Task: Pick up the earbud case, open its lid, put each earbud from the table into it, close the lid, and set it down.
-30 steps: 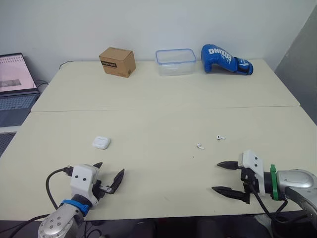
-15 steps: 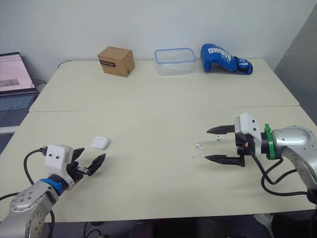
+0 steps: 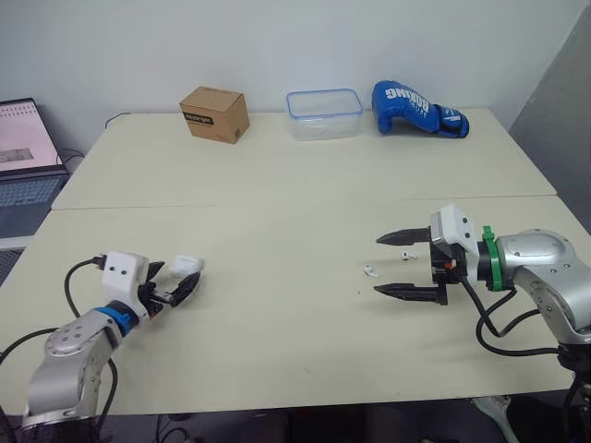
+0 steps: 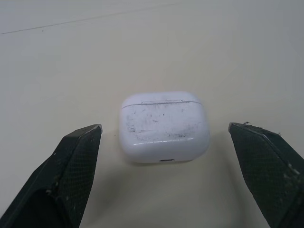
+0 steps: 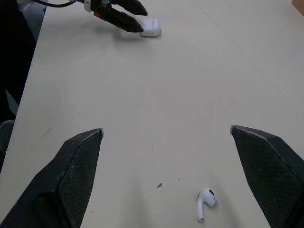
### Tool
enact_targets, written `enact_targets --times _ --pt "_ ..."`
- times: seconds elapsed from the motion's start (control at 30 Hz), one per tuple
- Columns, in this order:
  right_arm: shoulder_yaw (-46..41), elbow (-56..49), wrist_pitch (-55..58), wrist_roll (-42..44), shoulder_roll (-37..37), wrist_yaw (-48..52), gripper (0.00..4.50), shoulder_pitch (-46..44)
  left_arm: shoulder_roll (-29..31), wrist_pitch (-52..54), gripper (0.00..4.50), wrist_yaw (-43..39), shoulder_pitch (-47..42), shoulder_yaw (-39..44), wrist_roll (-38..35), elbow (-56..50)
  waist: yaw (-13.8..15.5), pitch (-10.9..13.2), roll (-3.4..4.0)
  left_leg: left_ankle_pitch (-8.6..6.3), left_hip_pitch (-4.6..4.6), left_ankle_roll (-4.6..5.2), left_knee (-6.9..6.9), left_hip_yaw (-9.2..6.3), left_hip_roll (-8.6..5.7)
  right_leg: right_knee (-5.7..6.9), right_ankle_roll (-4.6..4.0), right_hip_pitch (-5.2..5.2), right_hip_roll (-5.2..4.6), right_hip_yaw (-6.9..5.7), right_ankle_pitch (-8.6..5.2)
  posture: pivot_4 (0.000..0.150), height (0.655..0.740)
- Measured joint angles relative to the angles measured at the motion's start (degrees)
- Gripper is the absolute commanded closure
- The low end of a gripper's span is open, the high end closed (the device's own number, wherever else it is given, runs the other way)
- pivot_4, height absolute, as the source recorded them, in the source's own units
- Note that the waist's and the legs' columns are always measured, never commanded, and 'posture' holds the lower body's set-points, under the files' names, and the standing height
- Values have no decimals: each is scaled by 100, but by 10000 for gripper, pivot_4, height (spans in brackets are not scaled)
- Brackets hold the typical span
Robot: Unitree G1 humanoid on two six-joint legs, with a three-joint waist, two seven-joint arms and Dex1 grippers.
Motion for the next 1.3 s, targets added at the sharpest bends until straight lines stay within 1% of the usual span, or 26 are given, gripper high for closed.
enact_targets --times 0.13,0.43,0.9,0.93,1.0,1.07,1.1,1.3 --pt "2 -1 0 -23 46 -63 0 1 -135 -163 253 26 -175 -211 175 278 0 0 0 0 0 0 0 0 0 0 0 0 0 0 0 1500 7307" --pt "8 130 -100 -204 153 -119 0 18 -355 -440 253 182 -196 -273 345 326 6 -1 1 1 0 -1 1 -1 -3 2 1 0 -3 0 1 1500 7307" --pt "5 78 -95 -196 206 -118 0 33 -425 -507 253 306 -305 -338 386 426 28 -3 6 1 1 -2 4 -4 -5 6 3 3 -4 -2 2 1500 7307" --pt "3 69 -93 -193 206 -119 0 39 -441 -457 4248 333 -321 -338 379 412 28 -3 6 1 1 -2 4 -4 -5 6 3 3 -4 -2 2 1500 7307" --pt "3 66 -86 -189 206 -120 0 48 -494 -363 9248 374 -331 -346 360 341 26 -3 5 1 1 -1 4 -4 -5 6 3 3 -4 -2 2 1500 7307" --pt "1 65 -84 -185 206 -119 0 62 -494 -276 15484 394 -330 -377 362 262 22 -3 6 1 1 -2 4 -4 -5 6 3 3 -4 -2 2 1500 7307" --pt "1 65 -83 -185 206 -118 0 66 -497 -253 17220 415 -329 -386 364 231 20 -3 6 1 1 -2 4 -4 -5 6 3 3 -4 -2 2 1500 7307" --pt "1 64 -82 -184 205 -117 0 67 -481 -99 17213 507 -300 -434 414 62 21 -3 5 1 0 -1 4 -4 -5 4 3 3 -4 -2 2 1500 7307"
